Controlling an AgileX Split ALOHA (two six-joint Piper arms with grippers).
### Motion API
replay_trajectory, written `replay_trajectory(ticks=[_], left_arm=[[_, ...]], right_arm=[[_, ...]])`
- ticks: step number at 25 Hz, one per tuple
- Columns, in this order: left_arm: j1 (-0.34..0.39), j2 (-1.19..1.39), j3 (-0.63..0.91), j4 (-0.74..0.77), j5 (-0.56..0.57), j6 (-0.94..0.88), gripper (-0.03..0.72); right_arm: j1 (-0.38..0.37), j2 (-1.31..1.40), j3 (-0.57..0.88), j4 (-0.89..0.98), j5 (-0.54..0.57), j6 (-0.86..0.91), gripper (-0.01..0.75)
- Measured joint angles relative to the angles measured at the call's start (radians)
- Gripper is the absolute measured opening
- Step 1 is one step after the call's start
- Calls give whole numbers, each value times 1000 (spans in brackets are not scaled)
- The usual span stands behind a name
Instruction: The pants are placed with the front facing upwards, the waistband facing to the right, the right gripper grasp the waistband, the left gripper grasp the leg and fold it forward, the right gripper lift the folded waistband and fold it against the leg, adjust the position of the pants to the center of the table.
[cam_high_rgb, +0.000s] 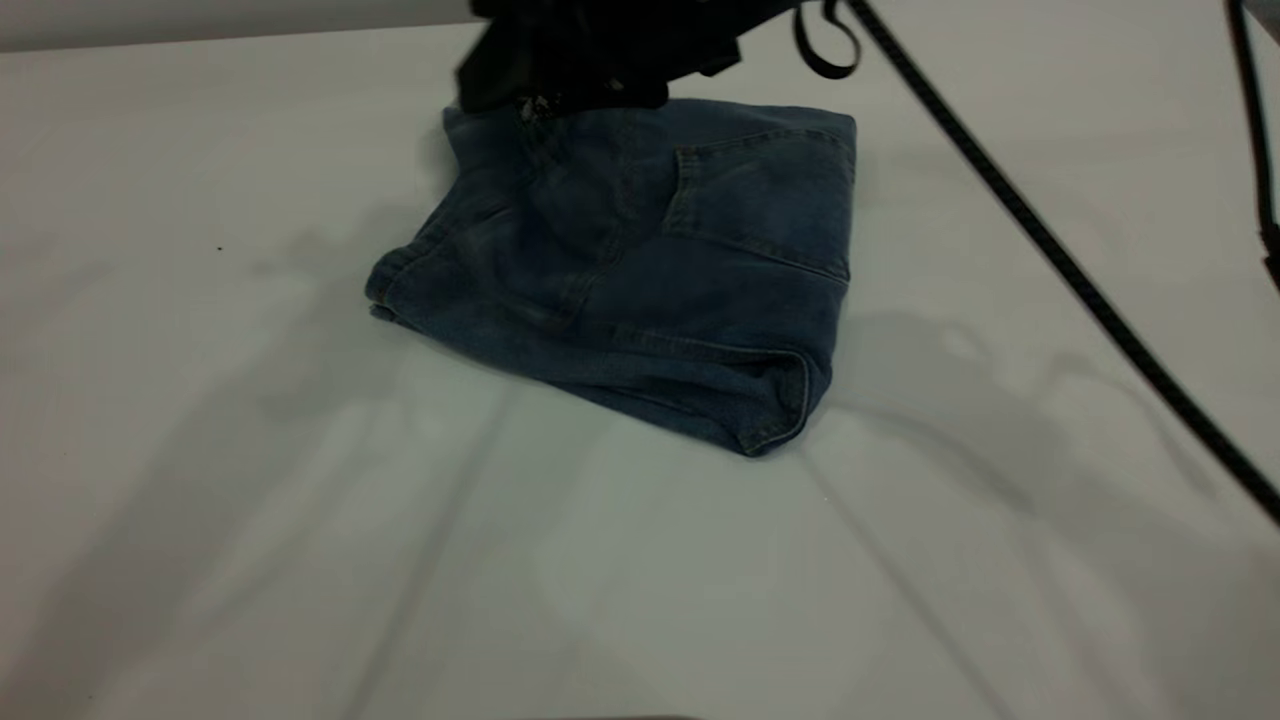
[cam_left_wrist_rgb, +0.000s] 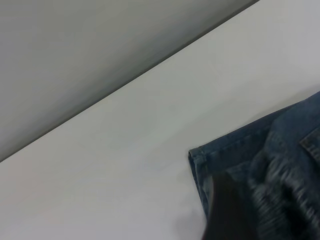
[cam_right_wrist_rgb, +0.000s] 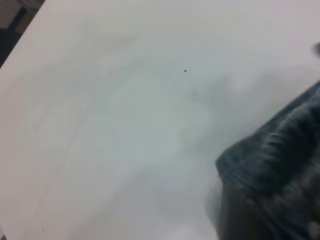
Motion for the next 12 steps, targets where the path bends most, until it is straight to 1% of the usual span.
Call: replay_trajectory(ticks=[2,4,5,6,7,9,11,12], left_arm=[[0,0,0,0,2,0,405],[0,0,0,-1,10,0,405],[0,0,0,-1,16,0,405],[0,0,0,-1,25,0,405],[0,0,0,-1,33,0,405],[0,0,0,-1,45,0,405],[0,0,0,-1,48,0,405],[0,-1,0,0,48,0,405]], right_arm=[[17,3,-24,-13,-6,3,446],[28,3,-44,-39,-7,26,556],[32,3,-53,-71,-6,56,599],[35,3,-59,-115,-6,103,624],[38,3,-67,-164,-6,153,639],[48,3,-89,-327,-6,314,638],[69,3,-135,-524,2,522,615],[83,4,-168,-642,12,653,598]])
